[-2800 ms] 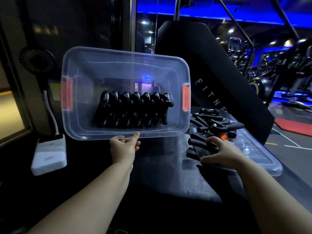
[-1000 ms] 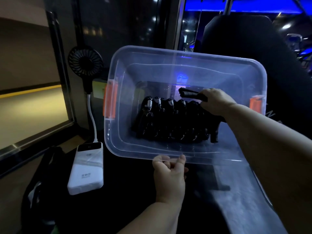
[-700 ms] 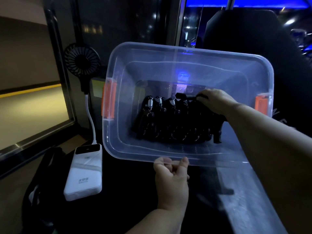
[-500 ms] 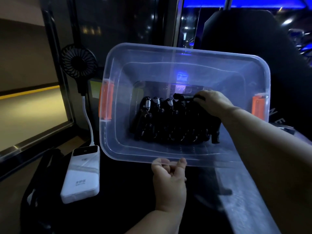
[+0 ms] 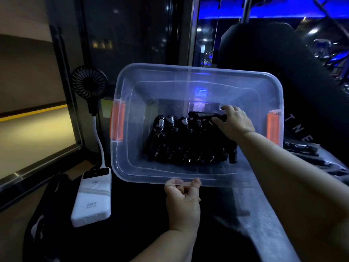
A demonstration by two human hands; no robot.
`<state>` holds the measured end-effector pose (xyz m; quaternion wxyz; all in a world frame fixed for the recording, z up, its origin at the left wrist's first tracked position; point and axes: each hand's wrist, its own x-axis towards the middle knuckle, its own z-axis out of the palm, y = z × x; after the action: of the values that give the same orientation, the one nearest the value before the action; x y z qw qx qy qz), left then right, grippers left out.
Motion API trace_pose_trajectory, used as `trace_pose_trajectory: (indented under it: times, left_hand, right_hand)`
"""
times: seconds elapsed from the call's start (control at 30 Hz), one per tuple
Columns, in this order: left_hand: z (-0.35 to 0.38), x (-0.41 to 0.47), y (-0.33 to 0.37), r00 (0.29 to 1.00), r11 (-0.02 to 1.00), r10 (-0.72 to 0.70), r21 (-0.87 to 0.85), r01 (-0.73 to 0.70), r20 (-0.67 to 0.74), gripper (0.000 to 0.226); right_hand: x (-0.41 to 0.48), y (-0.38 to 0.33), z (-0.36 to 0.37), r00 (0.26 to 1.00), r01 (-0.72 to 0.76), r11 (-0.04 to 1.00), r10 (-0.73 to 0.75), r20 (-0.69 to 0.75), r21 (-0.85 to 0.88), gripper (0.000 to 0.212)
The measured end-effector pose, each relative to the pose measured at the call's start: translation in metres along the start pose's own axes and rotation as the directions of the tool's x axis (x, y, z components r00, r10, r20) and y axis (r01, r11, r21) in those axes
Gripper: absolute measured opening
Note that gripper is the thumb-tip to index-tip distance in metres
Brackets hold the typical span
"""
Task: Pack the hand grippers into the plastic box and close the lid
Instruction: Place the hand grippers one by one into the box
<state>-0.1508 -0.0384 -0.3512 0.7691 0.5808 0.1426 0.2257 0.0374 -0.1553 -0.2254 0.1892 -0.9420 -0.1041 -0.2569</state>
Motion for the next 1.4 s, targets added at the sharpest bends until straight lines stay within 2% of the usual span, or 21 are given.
trace_pose_trajectory:
  times: [0.13,0.33,0.47,0.6,0.7,0.83,1.07,1.23,1.4]
  left_hand:
    - [-0.002,0.0,0.002,1.0,1.0,0.0,-0.011,0.0,-0.007,0.025]
    - [-0.003,-0.004,0.004,1.0,1.0,0.01,0.019,-0.01,-0.023,0.025]
    - [-0.001,-0.005,0.005,0.999,1.0,0.017,-0.002,-0.017,-0.044,0.024]
    - [0.001,-0.007,0.007,0.999,0.999,0.035,-0.01,-0.036,-0.026,0.026]
    - [0.001,-0.008,0.005,0.999,0.999,0.041,0.001,-0.041,-0.024,0.026]
    - [0.001,-0.008,0.005,0.998,0.998,0.059,0.009,-0.059,-0.024,0.028]
    - [0.003,-0.01,0.006,0.997,0.998,0.069,0.012,-0.069,-0.017,0.027]
    - [0.005,-0.011,0.006,0.997,0.997,0.076,0.015,-0.075,-0.018,0.029]
    - [0.005,-0.011,0.006,0.997,0.997,0.07,0.021,-0.069,-0.021,0.029]
  right_hand:
    - [-0.021,-0.002,-0.012,0.999,-0.039,0.998,0.039,-0.001,0.039,0.06]
    - [-0.067,0.008,-0.036,0.991,0.061,0.994,-0.049,-0.127,0.093,0.051]
    - [-0.098,0.022,-0.044,0.944,0.212,0.962,-0.157,-0.29,0.17,0.038]
    - [-0.127,0.048,-0.05,0.884,0.24,0.951,-0.13,-0.449,0.196,0.025]
    - [-0.142,0.074,-0.053,0.904,0.175,0.959,-0.066,-0.423,0.224,0.028]
    - [-0.151,0.109,-0.055,0.945,-0.032,0.975,0.1,-0.311,0.218,0.025]
    - [-0.158,0.16,-0.056,0.917,-0.383,0.923,0.377,-0.128,-0.026,0.039]
    - [-0.156,0.162,-0.05,0.877,-0.481,0.857,0.469,-0.103,-0.186,0.039]
    - [-0.158,0.161,-0.047,0.886,-0.457,0.842,0.458,-0.07,-0.285,0.03]
